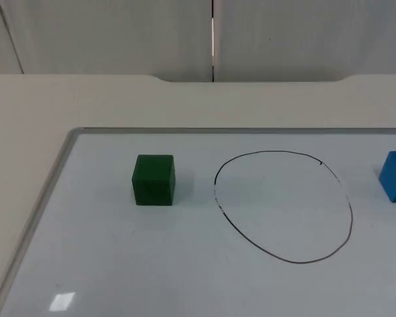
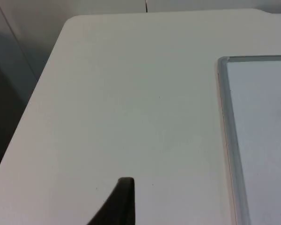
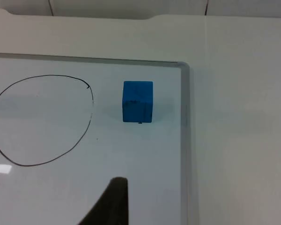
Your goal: Push the two cubes into the marked area.
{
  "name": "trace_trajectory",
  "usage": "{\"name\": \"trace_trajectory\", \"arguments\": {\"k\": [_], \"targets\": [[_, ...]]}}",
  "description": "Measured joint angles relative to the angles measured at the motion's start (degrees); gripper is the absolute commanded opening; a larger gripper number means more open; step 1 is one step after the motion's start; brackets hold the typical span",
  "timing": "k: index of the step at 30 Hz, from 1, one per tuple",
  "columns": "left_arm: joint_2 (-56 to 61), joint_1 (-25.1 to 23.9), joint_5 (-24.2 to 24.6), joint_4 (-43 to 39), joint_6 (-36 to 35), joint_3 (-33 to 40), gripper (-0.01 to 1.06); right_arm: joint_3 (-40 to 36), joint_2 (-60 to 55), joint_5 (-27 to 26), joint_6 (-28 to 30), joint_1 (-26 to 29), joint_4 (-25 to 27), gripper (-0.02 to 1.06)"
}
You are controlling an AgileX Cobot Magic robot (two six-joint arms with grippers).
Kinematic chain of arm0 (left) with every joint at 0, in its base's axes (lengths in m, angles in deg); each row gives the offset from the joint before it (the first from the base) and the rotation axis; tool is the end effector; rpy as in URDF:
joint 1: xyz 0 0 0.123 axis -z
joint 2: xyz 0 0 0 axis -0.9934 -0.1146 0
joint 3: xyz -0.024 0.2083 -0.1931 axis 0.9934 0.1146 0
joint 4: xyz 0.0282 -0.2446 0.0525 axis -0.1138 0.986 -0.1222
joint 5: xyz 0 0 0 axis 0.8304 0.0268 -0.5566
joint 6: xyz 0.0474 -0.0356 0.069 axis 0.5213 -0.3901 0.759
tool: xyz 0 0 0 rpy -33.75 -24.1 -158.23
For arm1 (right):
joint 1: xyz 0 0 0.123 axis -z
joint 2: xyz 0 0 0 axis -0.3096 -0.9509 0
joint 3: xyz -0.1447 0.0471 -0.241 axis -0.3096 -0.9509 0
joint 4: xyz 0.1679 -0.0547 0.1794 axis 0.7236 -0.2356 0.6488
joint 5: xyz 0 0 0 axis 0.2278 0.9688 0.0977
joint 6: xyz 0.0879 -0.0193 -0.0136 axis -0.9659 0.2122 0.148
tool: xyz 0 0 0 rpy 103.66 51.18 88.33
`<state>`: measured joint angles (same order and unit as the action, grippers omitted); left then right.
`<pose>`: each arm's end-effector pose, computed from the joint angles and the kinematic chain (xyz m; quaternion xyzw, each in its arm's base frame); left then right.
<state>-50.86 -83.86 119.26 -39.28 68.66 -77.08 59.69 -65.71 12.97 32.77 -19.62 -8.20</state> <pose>-0.0048 0.0072 0.2764 -0.0160 0.8583 0.0406 0.5113 -0.0073 -0.0014 0.2799 -0.0146 0.8560 -0.0019 0.5167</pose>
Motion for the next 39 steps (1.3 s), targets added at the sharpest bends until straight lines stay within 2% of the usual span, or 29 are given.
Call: {"name": "trace_trajectory", "arguments": {"k": [12,24,31,33,35,36,39], "targets": [[-7.04,0.0,0.0,0.0,0.0,0.0,1.05,0.0,0.0,0.0,0.0,0.0,0.0,1.05],[-7.4,0.0,0.0,0.23,0.0,0.0,1.05,0.0,0.0,0.0,0.0,0.0,0.0,1.05],[-9.1,0.0,-2.36,0.48,0.0,-0.96,1.03,0.0,0.0,0.0,0.0,0.0,0.0,1.05],[-10.81,0.0,-3.6,0.83,0.0,-1.06,0.98,0.0,0.0,0.0,0.0,0.0,0.0,1.05],[-12.36,0.0,-4.28,1.37,0.0,-1.06,0.89,0.0,0.0,0.0,0.0,0.0,0.0,1.05],[-13.3,0.0,-4.86,1.69,0.0,-1.06,0.89,0.0,0.0,0.0,0.0,0.0,0.0,1.05],[-16.27,0.0,-8.07,2.95,0.0,-1.06,0.72,0.0,0.0,0.0,0.0,0.0,0.0,1.05]]}}
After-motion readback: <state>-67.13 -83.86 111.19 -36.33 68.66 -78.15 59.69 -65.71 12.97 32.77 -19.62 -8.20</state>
